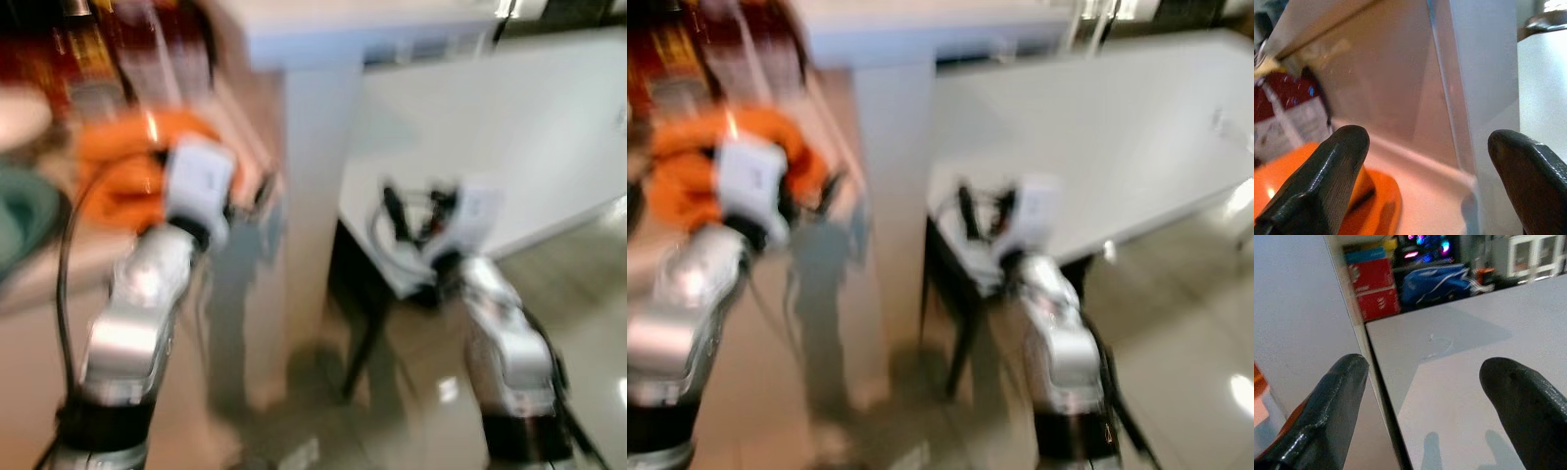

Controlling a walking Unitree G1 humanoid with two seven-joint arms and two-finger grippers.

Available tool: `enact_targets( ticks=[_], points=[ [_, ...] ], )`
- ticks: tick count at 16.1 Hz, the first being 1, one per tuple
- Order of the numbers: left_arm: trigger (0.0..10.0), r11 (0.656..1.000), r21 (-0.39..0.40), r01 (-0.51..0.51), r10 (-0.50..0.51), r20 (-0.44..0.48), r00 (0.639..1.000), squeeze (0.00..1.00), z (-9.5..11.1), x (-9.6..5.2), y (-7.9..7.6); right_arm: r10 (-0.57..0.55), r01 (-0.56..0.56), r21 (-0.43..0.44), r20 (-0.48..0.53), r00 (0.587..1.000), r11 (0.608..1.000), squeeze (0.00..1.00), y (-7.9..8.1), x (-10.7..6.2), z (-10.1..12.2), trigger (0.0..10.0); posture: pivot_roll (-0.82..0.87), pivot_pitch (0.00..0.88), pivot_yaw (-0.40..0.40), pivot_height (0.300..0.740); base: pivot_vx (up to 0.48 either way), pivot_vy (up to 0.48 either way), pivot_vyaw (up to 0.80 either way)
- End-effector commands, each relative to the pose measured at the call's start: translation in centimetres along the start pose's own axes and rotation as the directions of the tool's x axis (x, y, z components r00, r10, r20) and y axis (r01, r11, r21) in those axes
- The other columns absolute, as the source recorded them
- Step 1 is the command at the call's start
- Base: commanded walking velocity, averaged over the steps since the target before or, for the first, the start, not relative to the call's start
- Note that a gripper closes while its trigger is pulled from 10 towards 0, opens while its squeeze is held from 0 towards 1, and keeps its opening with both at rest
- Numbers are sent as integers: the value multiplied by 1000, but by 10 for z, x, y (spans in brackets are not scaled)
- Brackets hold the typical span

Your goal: Setting the table

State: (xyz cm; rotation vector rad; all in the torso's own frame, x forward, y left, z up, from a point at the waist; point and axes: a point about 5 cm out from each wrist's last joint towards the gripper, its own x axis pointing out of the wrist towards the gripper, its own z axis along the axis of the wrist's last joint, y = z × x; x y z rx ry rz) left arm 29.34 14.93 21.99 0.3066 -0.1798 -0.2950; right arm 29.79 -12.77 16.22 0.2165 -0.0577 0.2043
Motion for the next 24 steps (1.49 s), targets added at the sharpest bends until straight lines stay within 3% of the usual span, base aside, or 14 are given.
enact_targets(
  ticks=[1,4,6,9,12,15,16,18,19,20,22,24],
  points=[
    [10000,1000,17,-10,9,34,999,0,8,0,6,14,-14,8,29,999,1000,0,5,2,6,10000,198,0,-41,740,0,480,-800],
    [10000,998,64,-2,-4,79,997,0,24,3,14,16,-16,7,42,999,1000,0,4,0,7,10000,203,0,-41,740,0,480,-227],
    [10000,993,115,-21,19,19,1000,0,18,4,23,66,-66,-12,35,997,998,0,5,0,7,10000,209,0,-44,740,0,456,0],
    [10000,996,48,81,-84,50,995,0,29,9,14,77,-77,-8,55,996,997,0,2,0,13,10000,214,0,-42,740,0,0,0],
    [10000,976,-12,215,-212,121,970,0,48,21,1,110,-110,-6,69,992,994,0,1,-3,16,10000,213,0,-33,740,0,0,0],
    [10000,960,-62,272,-262,133,956,0,57,33,3,120,-121,1,73,990,993,0,0,-5,17,10000,217,0,-28,740,0,0,0],
    [10000,953,-69,295,-286,115,951,1000,58,37,5,133,-133,-2,73,988,991,0,0,-6,17,10000,217,0,-22,740,0,0,0],
    [10000,959,-7,282,-281,71,957,1000,56,46,8,149,-148,-14,76,986,989,0,-2,-7,20,10000,217,0,-22,740,0,0,0],
    [10000,961,30,275,-277,49,960,682,53,49,10,145,-144,-17,77,986,989,0,-2,-7,21,10000,215,0,-22,740,0,0,0],
    [10000,951,51,305,-305,-8,952,0,46,55,10,142,-141,-21,74,987,990,0,-4,-8,21,10000,214,0,-23,740,0,0,0],
    [10000,935,43,352,-342,-157,927,0,33,70,17,159,-157,-38,51,986,987,0,-4,-8,21,10000,211,0,-23,740,0,0,0],
    [10000,922,19,387,-373,-218,902,0,38,87,33,202,-202,-42,17,979,979,0,-4,-11,20,10000,202,0,-22,740,0,0,0]
  ],
)
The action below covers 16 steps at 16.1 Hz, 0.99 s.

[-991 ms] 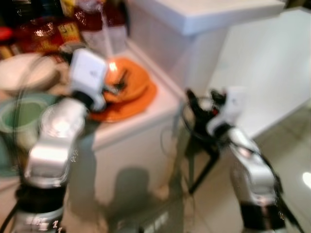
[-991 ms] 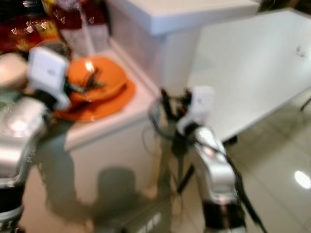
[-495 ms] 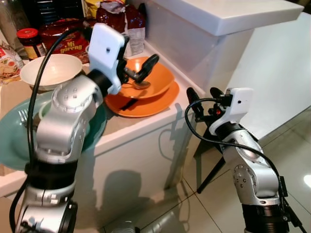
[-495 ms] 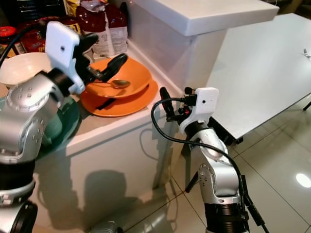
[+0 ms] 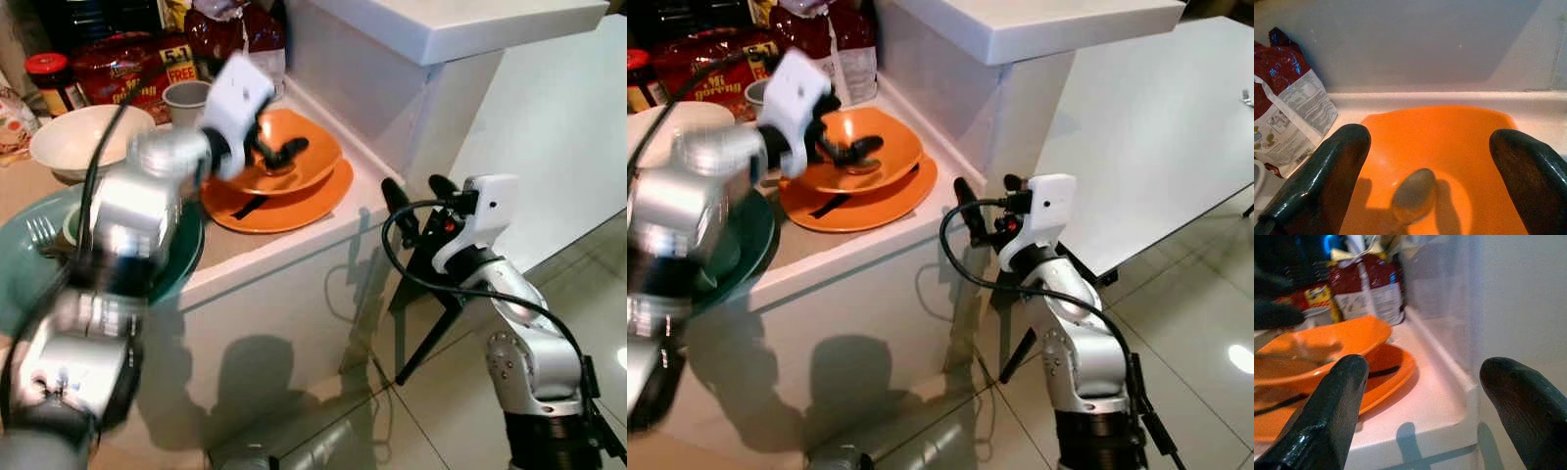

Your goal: Setting the table

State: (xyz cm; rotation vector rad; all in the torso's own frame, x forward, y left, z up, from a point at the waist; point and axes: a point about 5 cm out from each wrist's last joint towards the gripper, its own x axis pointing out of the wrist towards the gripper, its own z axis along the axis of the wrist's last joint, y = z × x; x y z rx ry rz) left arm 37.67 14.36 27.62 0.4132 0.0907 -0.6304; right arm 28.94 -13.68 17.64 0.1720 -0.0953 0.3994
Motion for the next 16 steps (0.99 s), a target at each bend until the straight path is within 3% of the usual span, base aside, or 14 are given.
enact_targets(
  ticks=[1,4,7,9,11,16],
  points=[
    [10000,999,10,41,-41,-11,999,0,5,1,4,30,-30,7,-3,1000,1000,0,1,-3,4,10000,202,0,-22,740,0,0,0],
    [10000,985,-2,172,-171,-107,979,0,6,0,21,182,-180,52,-28,983,982,0,7,-11,8,10000,199,0,-19,740,0,0,0],
    [10000,968,8,253,-248,-170,954,0,4,4,26,302,-305,-5,-119,946,952,0,10,-18,8,10000,199,0,-24,740,0,0,0],
    [10000,968,50,245,-228,-225,947,0,-1,8,29,340,-346,-16,-153,928,938,0,10,-22,10,10000,192,0,-26,740,0,0,0],
    [10000,981,97,169,-136,-282,950,0,-10,16,32,373,-386,-30,-193,907,922,0,12,-27,10,10000,184,0,-25,740,0,0,0],
    [10000,987,113,114,-69,-340,938,0,-23,24,29,408,-421,-2,-243,880,907,0,19,-36,5,10000,168,0,-13,740,0,0,0]
  ],
)
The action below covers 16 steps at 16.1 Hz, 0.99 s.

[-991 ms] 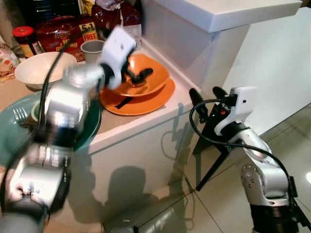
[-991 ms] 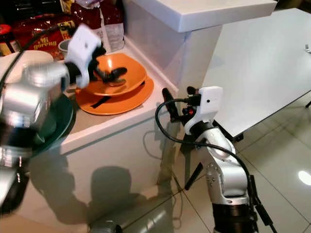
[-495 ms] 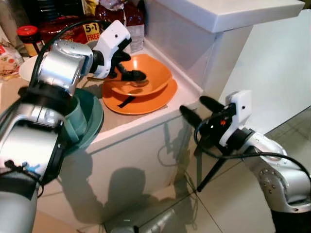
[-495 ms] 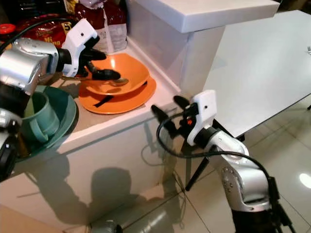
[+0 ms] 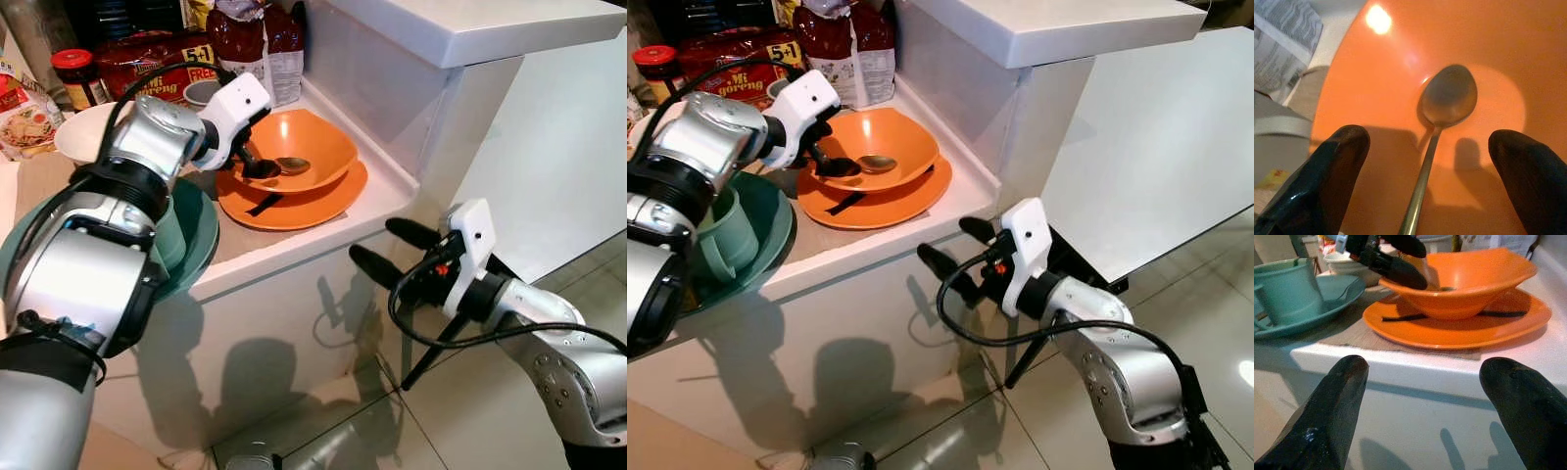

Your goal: Setting the table

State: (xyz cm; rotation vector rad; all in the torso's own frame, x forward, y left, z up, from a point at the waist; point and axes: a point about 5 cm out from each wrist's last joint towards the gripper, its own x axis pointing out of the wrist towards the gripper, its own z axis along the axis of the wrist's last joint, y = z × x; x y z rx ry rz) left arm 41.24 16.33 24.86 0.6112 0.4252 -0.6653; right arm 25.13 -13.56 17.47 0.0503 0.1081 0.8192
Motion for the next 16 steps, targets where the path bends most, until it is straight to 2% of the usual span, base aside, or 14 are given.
enact_targets(
  ticks=[1,6,11,12,13,14,16],
  points=[
    [10000,999,30,-24,24,4,1000,0,10,-2,3,26,-26,-6,-2,1000,1000,0,5,-2,2,10000,165,0,-9,740,0,0,0],
    [10000,997,73,-2,4,-31,1000,0,10,4,-3,19,-19,4,-23,1000,1000,0,8,-9,0,10000,156,21,10,740,0,0,0],
    [10000,990,91,104,-97,-81,992,0,7,7,-11,22,-22,11,-40,999,1000,0,9,-12,-1,10000,157,31,12,740,0,0,0],
    [7137,990,76,116,-110,-84,990,0,6,8,-12,26,-25,13,-45,999,1000,0,9,-12,-2,10000,157,31,12,740,0,0,0],
    [6078,990,74,124,-117,-86,989,0,6,8,-13,28,-27,15,-47,999,1000,0,9,-12,-2,10000,157,31,12,740,0,0,0],
    [4392,989,70,130,-124,-87,988,0,5,8,-13,29,-28,16,-47,998,999,0,9,-11,-3,10000,157,31,12,740,0,0,0],
    [3765,990,52,129,-125,-83,989,0,6,8,-13,32,-31,18,-49,998,999,0,9,-11,-2,10000,155,27,11,740,0,0,0]
  ],
)
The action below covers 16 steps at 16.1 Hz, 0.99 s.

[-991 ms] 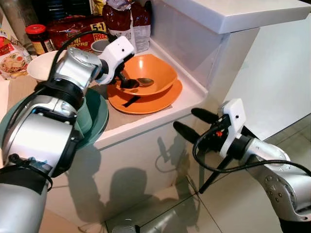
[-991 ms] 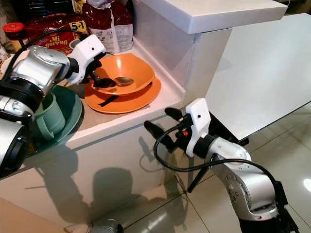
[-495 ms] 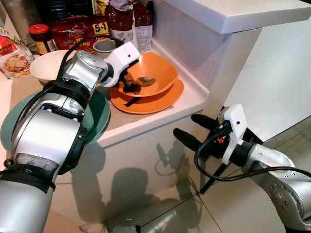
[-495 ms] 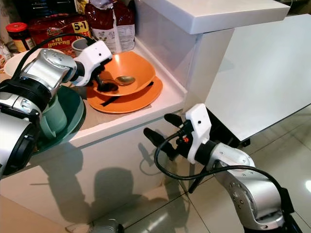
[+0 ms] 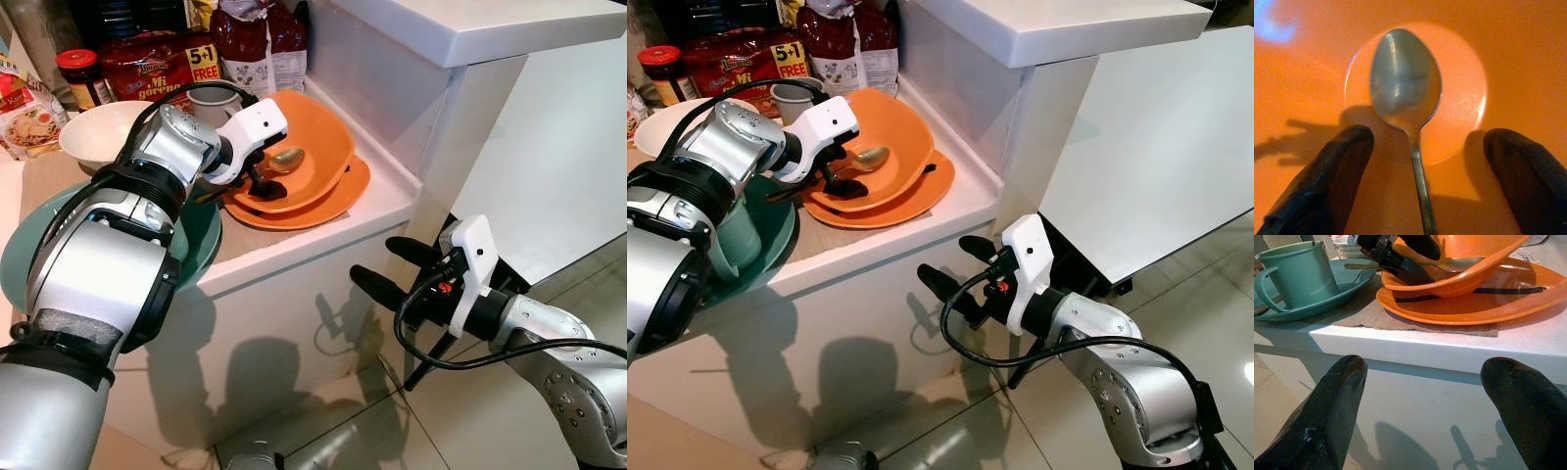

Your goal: Setting the table

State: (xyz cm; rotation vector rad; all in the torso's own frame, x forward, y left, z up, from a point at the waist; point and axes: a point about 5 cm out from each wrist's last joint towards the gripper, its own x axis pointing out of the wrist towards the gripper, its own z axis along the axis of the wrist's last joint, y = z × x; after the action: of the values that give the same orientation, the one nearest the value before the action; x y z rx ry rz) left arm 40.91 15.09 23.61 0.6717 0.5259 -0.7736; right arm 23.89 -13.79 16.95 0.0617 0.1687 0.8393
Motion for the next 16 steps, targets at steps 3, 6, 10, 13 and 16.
enact_targets(
  ticks=[3,6,10,13,16],
  points=[
    [2510,998,-51,-29,29,4,1000,0,7,-4,4,11,-11,-14,-2,1000,1000,0,2,-2,4,10000,154,25,11,740,0,0,0],
    [0,998,-48,-45,44,-15,999,0,6,-5,5,6,-6,-17,-5,1000,1000,0,1,-3,3,10000,155,22,11,740,0,0,0],
    [0,998,-44,-35,33,-39,999,0,3,-4,4,16,-16,-14,-9,1000,1000,0,1,-2,3,10000,156,16,12,740,0,0,0],
    [0,998,-46,-50,48,-48,998,0,2,-3,4,23,-23,-14,-12,1000,1000,0,2,-1,2,10000,156,11,15,740,0,0,0],
    [0,998,-38,-58,55,-59,997,0,1,-3,4,25,-25,-15,-15,1000,1000,0,3,-1,1,10000,154,7,21,740,0,0,0]
  ],
)
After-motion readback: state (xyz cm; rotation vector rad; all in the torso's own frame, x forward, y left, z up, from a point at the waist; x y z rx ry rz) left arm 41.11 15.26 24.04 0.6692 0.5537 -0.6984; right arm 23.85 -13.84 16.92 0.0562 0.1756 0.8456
